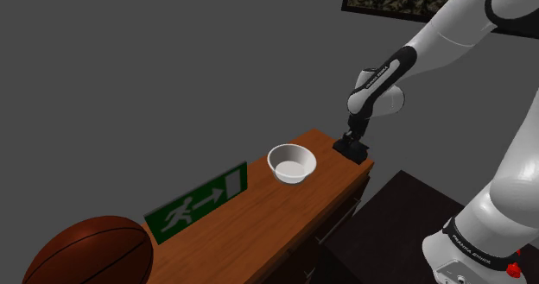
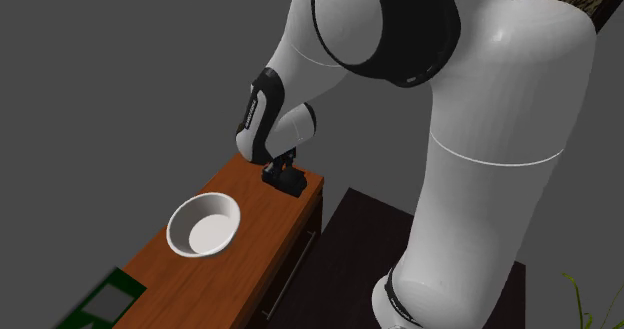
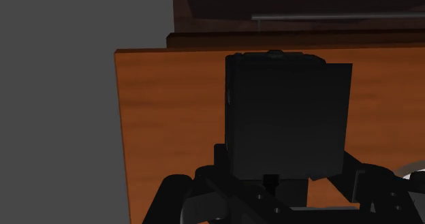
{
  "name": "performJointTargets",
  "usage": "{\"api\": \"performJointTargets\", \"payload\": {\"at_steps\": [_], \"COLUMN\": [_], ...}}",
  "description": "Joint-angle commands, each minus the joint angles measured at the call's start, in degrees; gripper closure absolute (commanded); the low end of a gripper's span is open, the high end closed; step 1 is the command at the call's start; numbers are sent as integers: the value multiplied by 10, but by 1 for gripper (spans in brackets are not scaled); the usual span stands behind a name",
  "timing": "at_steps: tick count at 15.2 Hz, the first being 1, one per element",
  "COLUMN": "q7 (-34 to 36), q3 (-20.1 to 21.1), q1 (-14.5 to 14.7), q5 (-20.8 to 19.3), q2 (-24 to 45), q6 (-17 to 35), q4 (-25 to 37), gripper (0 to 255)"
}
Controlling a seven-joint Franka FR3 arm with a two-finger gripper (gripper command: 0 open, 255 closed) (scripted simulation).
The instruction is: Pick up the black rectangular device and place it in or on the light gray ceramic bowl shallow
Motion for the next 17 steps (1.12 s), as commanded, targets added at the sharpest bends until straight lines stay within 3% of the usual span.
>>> {"api": "performJointTargets", "payload": {"at_steps": [1,14,17], "q7": [5,28,72], "q3": [-4,-14,8], "q1": [3,9,33], "q5": [-7,-40,-37], "q2": [-17,-109,-100], "q6": [-17,-112,-118], "q4": [0,5,20], "gripper": [255,255,255]}}
